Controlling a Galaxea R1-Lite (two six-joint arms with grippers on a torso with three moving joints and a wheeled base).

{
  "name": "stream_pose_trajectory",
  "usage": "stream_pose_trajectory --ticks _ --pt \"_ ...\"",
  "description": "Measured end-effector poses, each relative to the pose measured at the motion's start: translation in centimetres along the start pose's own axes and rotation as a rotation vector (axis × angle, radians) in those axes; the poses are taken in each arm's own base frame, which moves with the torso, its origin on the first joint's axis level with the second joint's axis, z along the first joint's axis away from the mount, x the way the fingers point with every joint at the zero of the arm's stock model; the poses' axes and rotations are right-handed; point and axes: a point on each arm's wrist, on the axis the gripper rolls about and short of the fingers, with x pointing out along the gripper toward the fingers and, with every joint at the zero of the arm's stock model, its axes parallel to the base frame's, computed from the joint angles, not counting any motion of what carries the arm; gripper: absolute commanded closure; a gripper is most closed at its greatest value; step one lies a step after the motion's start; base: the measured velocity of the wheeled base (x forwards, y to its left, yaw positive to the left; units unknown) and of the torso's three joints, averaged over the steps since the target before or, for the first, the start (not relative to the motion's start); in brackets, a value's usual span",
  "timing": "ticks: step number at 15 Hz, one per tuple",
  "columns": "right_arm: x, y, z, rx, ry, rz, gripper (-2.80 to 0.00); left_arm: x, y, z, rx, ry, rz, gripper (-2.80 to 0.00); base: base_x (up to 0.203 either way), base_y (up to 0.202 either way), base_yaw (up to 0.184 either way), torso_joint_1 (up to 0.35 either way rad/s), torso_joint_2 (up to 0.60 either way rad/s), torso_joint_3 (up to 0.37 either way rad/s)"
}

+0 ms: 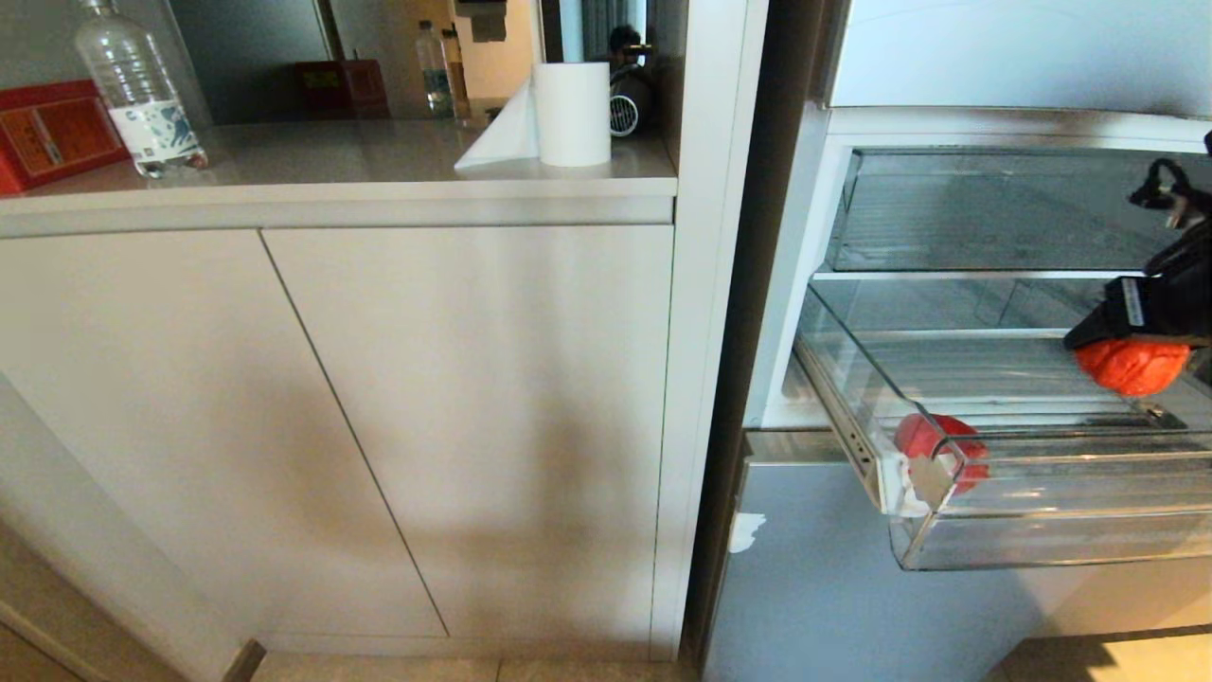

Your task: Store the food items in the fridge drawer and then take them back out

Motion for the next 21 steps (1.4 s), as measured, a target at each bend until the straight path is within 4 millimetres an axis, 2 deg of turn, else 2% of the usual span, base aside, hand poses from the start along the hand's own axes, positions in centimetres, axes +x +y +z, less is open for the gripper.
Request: stream_pose_trajectory --ticks 3,6,9,11,12,14,19,21 --pt "-5.7 0.5 -2.3 -0.014 -0.068 0.050 0.00 0.0 0.0 0.0 0.001 0.000 0.000 0.00 0.000 0.000 0.000 0.000 0.00 0.000" --pt "-12.7 0.3 -5.7 -0.012 -0.196 0.121 0.00 0.0 0.0 0.0 0.000 0.000 0.000 0.00 0.000 0.000 0.000 0.000 0.00 0.000" --pt "-18.9 -0.5 -11.5 -0.011 -0.366 0.175 0.00 0.0 0.0 0.0 0.000 0.000 0.000 0.00 0.000 0.000 0.000 0.000 0.00 0.000" --pt "-21.1 -1.0 -16.8 -0.013 -0.488 0.192 0.00 0.0 0.0 0.0 0.000 0.000 0.000 0.00 0.000 0.000 0.000 0.000 0.00 0.000" --pt "-21.1 -1.1 -19.3 -0.014 -0.534 0.195 0.00 0.0 0.0 0.0 0.000 0.000 0.000 0.00 0.000 0.000 0.000 0.000 0.00 0.000" --pt "-19.3 -1.3 -23.6 -0.018 -0.607 0.187 0.00 0.0 0.0 0.0 0.000 0.000 0.000 0.00 0.000 0.000 0.000 0.000 0.00 0.000" --pt "-11.2 -1.1 -32.3 -0.116 -0.700 0.151 0.00 0.0 0.0 0.0 0.000 0.000 0.000 0.00 0.000 0.000 0.000 0.000 0.00 0.000" --pt "-9.1 -1.1 -34.8 -0.123 -0.691 0.144 0.00 0.0 0.0 0.0 0.000 0.000 0.000 0.00 0.000 0.000 0.000 0.000 0.00 0.000"
